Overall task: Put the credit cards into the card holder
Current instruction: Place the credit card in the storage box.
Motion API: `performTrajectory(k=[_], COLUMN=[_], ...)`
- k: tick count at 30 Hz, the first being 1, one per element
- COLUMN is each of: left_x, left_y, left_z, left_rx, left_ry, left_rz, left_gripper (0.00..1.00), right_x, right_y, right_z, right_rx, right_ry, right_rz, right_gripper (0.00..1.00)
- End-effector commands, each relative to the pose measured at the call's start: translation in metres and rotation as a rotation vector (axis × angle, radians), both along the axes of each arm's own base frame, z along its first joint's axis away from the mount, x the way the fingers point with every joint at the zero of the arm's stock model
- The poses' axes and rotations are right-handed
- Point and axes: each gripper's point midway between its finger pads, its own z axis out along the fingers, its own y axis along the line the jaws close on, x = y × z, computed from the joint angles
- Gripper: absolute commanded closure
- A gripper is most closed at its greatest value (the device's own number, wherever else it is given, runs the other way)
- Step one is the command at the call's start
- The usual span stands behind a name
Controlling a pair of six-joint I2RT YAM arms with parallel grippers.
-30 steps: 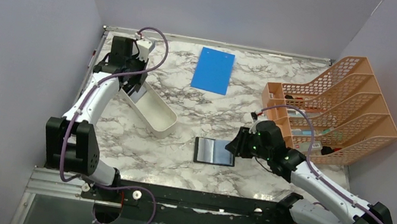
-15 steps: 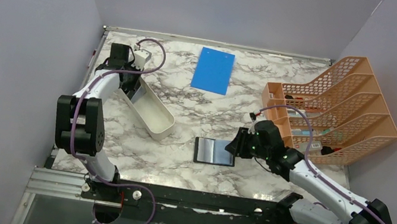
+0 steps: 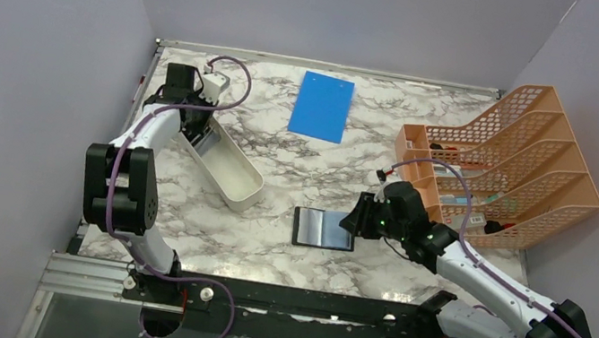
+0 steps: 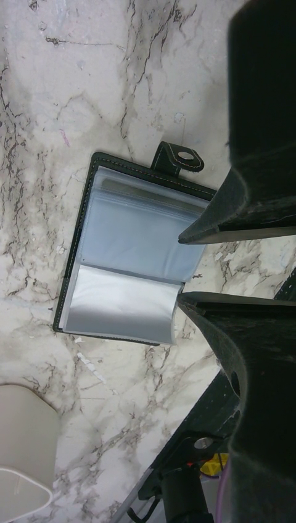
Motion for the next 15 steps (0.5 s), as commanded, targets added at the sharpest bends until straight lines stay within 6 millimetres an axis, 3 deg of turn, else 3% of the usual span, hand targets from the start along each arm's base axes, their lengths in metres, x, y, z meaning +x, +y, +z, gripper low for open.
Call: performTrajectory(k=[1, 4, 7, 9, 11, 12, 15], left_x=[0.018, 0.021, 0.021, 0.021, 0.022, 0.022, 0.027], left_y=[0.000, 0.003, 0.002, 0.008, 0.013, 0.017, 0.024], left_z=[0.035, 0.041, 0.033, 0.023, 0.017, 0.015, 0.016], left_rx=[-0.015, -0.016, -0.016, 0.017, 0.058, 0.080, 0.129], left_ry=[-0.102, -0.118, -0.099, -0.085, -0.089, -0.094, -0.112], left_rz=[-0.001, 0.032, 0.026, 0.025, 0.018, 0.018, 0.017], left_gripper=[1.00, 1.00, 1.00, 0.84, 0.41, 0.37, 0.38], right_x=[0.003, 0.003, 0.003, 0.003, 0.003, 0.004, 0.004], right_y=[0.003, 0.003, 0.005, 0.005, 0.005, 0.005, 0.004], right_z=[0.005, 0.004, 0.004, 0.004, 0.005, 0.005, 0.005], right_rx=[0.009, 0.008, 0.011, 0.013, 0.013, 0.011, 0.008], right_ry=[-0.026, -0.023, -0.023, -0.022, -0.025, -0.027, -0.030], right_rz=[0.014, 0.015, 0.019, 0.021, 0.022, 0.022, 0.023], right_gripper=[0.60, 0.60, 0.60, 0.60, 0.60, 0.60, 0.60])
